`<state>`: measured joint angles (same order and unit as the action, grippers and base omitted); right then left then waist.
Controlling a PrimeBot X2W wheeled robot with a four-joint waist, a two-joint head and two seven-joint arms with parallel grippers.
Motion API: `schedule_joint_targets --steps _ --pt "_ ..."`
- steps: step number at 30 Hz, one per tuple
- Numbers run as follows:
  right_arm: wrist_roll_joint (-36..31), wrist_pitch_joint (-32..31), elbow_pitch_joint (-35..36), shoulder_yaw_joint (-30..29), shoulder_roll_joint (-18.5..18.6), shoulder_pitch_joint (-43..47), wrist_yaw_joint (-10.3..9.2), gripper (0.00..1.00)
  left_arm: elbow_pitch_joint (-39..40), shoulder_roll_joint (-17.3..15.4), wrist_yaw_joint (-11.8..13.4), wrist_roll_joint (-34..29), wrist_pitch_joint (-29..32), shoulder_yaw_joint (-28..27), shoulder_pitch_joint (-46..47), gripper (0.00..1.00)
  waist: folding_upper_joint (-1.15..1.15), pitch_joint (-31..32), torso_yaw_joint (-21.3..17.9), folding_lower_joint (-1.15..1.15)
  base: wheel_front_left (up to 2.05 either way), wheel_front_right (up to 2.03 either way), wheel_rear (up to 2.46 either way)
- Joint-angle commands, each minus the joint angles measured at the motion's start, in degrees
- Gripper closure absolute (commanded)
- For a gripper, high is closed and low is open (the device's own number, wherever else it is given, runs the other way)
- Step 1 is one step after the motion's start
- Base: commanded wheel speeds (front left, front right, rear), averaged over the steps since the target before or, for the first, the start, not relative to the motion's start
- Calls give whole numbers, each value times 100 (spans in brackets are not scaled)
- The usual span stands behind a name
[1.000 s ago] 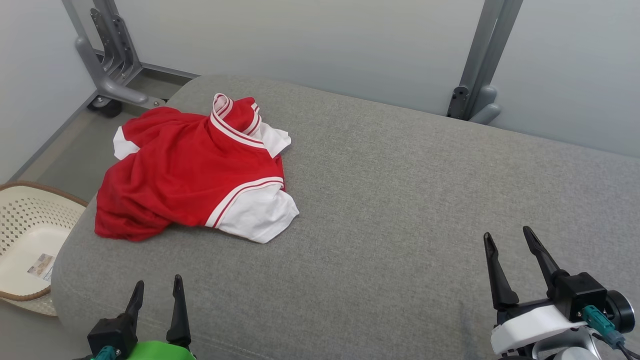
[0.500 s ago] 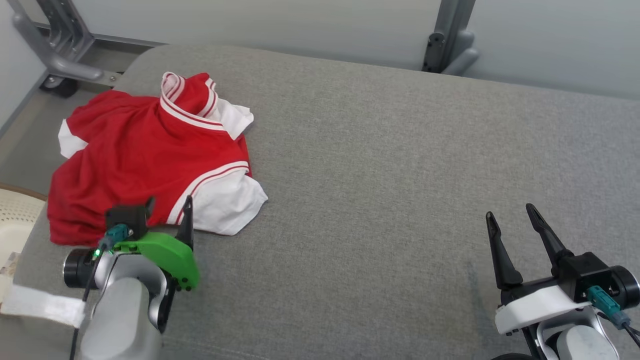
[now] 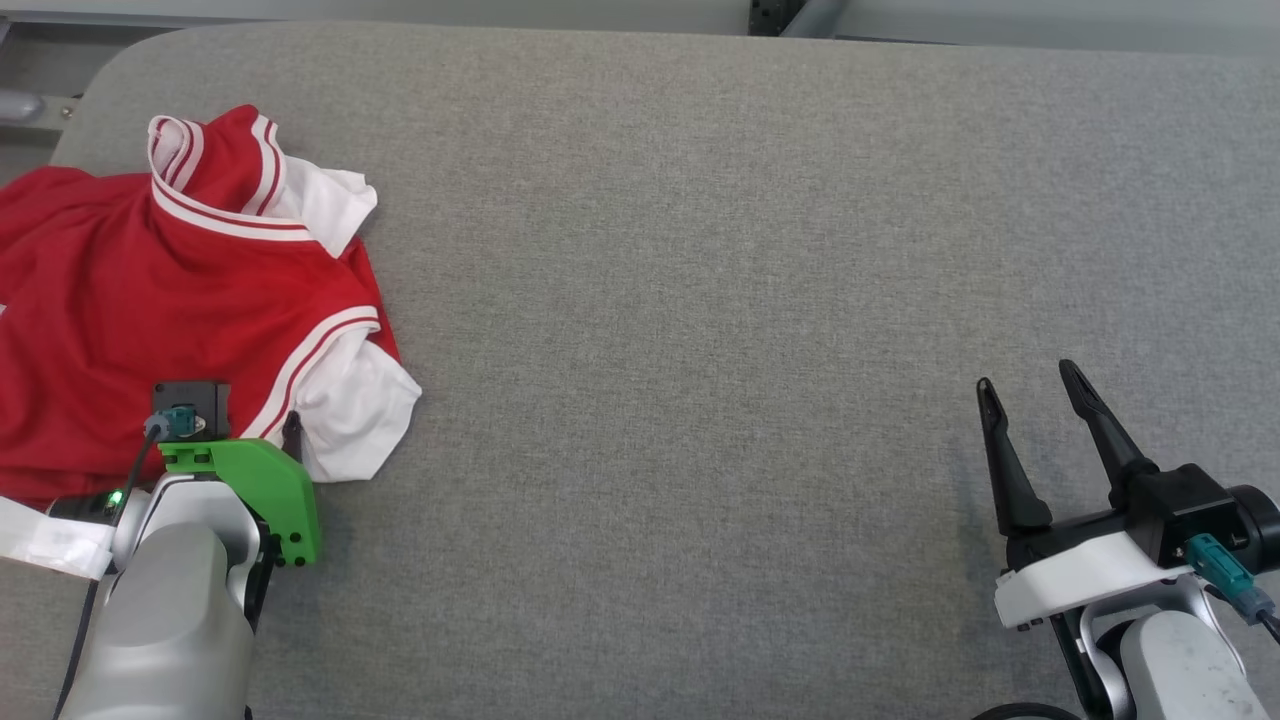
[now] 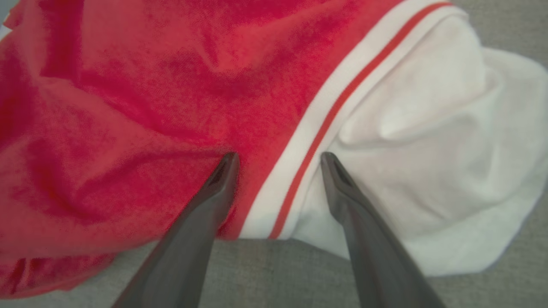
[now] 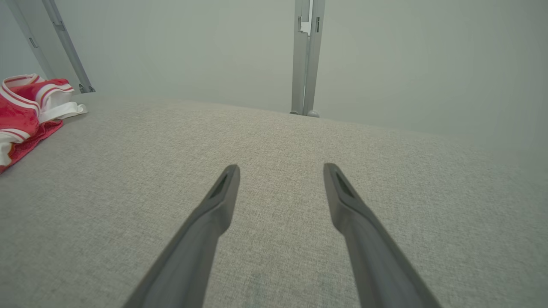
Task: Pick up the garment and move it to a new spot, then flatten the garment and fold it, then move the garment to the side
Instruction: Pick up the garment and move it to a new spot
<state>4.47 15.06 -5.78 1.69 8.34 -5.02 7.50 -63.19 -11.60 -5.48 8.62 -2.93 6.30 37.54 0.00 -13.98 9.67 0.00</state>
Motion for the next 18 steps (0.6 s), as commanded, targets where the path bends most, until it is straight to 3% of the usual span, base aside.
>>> schedule_joint_targets --steps 1,2,3,12,18 --pt "47 18 21 -23 29 -33 -2 0 -81 19 -15 30 6 26 43 7 0 -162 -140 0 0 0 0" --pt "49 18 26 -33 27 -26 -2 0 -174 32 -28 40 -20 39 60 62 0 -166 -135 0 0 0 0" --pt "48 18 26 -43 23 -16 -2 0 -247 40 -39 43 -41 51 72 100 0 -162 -128 0 0 0 0" --pt "121 18 -81 -107 -137 133 -2 0 -172 31 20 207 -933 -32 265 100 0 196 71 0 0 0 0" --pt "179 18 -128 -114 -238 332 -2 0 713 -46 116 252 -1191 -100 421 100 0 534 265 0 0 0 0"
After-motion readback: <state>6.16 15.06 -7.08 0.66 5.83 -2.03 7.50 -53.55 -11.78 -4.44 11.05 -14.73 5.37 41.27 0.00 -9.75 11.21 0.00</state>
